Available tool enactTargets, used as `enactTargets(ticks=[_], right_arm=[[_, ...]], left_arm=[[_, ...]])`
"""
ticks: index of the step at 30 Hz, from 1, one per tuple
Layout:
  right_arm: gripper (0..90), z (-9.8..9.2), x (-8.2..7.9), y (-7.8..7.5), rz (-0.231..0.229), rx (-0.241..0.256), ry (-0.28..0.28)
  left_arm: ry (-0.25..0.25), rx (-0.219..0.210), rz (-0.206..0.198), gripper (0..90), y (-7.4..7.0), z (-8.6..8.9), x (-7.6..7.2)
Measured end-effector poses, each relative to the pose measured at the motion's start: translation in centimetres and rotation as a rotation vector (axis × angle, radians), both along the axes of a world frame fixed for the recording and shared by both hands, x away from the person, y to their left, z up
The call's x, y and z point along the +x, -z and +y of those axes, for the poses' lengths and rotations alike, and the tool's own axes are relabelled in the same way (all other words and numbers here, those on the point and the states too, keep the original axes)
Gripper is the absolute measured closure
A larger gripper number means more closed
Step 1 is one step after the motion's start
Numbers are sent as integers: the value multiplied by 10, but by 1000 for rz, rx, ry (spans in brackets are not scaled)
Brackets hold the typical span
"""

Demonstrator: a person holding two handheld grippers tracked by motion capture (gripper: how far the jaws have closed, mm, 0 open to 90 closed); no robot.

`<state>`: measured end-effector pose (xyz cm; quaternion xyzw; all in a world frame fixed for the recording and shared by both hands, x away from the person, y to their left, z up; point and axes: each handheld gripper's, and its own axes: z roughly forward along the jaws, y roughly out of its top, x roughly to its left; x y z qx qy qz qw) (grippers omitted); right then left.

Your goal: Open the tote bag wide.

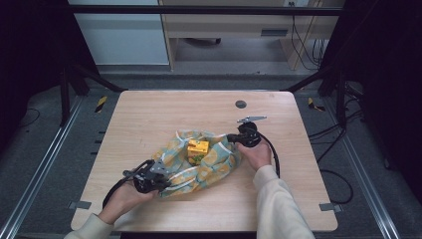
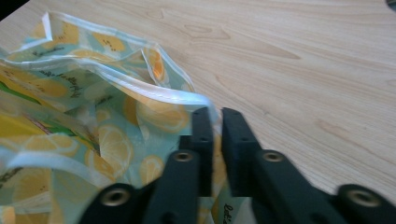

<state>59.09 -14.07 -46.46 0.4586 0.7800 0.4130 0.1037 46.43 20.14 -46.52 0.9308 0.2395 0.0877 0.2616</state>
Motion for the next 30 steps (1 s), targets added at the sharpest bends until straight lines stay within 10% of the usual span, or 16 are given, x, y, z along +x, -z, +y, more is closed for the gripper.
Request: enactTargets(ticks=[8,13,21,30], right_arm=[[447,-5,-17,-32,-73,-4,22],[372,-8,-37,-56,-125,10,15],[316,-7,-74,-75,-175,17,-20],[302,-4,-106,-61,-173,48,-61]], left_arm=[[-81,-113,-92,501,-23,6,-2],[-108,-162,-138,370,-40,7,-2],[-146,-184,-199,331,-61,7,7],[-212,-181,-267,330,-67,11,35]])
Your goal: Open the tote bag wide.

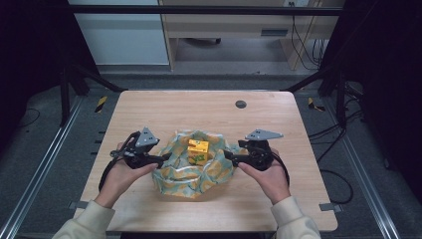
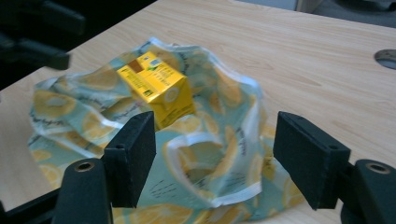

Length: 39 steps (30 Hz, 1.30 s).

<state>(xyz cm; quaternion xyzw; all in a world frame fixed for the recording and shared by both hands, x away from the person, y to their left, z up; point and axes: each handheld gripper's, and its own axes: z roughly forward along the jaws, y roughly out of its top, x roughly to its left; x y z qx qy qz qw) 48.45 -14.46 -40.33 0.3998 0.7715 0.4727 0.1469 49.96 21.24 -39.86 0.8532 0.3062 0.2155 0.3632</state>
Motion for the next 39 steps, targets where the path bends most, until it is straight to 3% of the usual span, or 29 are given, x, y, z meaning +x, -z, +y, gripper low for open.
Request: enactTargets(ticks=[8,12,13,15,17,19,23,28,32,39], right_arm=[[274,14,-12,11,6,-18,-50],[351,20,-14,17,12,-43,-66],[458,22,-14,22,23,-68,-81],[553,23,-15,27,31,-83,-87],[670,22,-15,31,38,-88,-94],[772,21,-15,33,42,-93,-102],[893,17,-15,35,40,-100,-120],[900,4,-18,30,30,-83,-119],[900,-11,-20,29,29,-83,-106],[900,-25,-23,42,67,-100,-100]], left_arm=[[-20,25,29,301,12,-1,19],[-29,64,45,298,21,-5,26],[-30,73,57,354,26,-7,29],[-34,87,62,460,30,-8,32],[-36,96,66,648,34,-9,35],[-40,108,73,756,37,-10,37],[-51,90,69,882,34,-11,38],[-67,52,36,900,22,-6,37],[-76,50,22,900,16,-3,38],[-78,65,49,899,30,-2,42]])
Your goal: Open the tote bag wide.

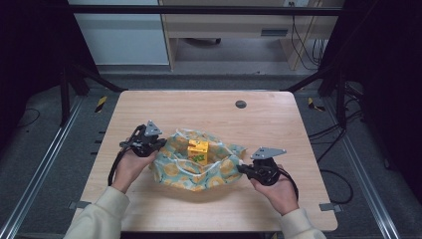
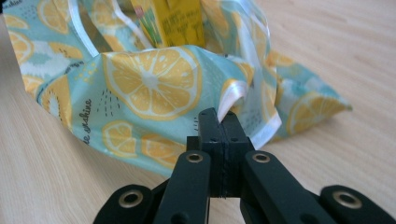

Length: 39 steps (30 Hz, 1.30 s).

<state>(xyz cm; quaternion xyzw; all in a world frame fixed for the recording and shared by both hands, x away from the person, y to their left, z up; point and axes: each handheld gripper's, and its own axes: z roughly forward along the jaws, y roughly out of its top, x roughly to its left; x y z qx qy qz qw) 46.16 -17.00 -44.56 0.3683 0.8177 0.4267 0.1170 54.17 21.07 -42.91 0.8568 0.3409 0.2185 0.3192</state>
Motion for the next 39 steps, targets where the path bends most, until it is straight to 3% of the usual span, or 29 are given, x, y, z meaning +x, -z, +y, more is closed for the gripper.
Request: enactTargets(ticks=[7,15,32,33,39], right_arm=[[900,-6,2,19,49,-25,8],[900,-10,5,28,83,-55,23],[900,-13,15,36,100,-73,67],[877,-14,14,35,93,-66,60],[477,-18,5,20,35,-25,70]], left_arm=[[-1,29,15,898,15,-1,3],[-3,32,20,897,27,-1,5],[-19,30,44,875,46,-3,11],[-25,26,38,843,45,-2,10],[-58,-22,-27,539,23,4,1]])
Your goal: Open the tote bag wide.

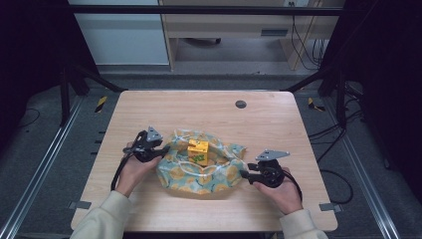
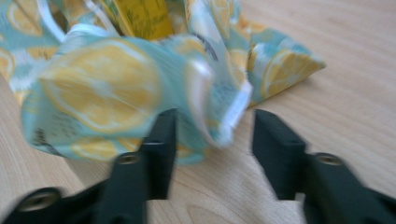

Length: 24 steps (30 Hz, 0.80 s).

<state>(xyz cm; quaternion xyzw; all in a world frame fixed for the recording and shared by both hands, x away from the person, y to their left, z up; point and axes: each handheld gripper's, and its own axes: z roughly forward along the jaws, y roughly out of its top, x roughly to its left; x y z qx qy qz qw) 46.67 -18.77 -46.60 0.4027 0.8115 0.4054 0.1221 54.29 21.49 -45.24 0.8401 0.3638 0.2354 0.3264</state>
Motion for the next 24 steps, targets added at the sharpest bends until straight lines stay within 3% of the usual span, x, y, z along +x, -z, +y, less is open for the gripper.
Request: enactTargets(ticks=[6,11,14,17,24], right_arm=[[300,-10,-7,-23,-77,26,25],[215,-18,-5,-39,-117,32,79],[184,-25,0,-45,-131,34,122],[168,-34,5,-49,-144,36,162],[110,-57,14,-47,-149,26,261]], left_arm=[[14,-77,-55,392,-31,3,-9],[11,-91,-81,329,-50,6,-12],[-1,-82,-91,281,-55,14,-12],[-23,-78,-75,239,-55,25,-11],[-78,-82,-63,171,-53,54,-13]])
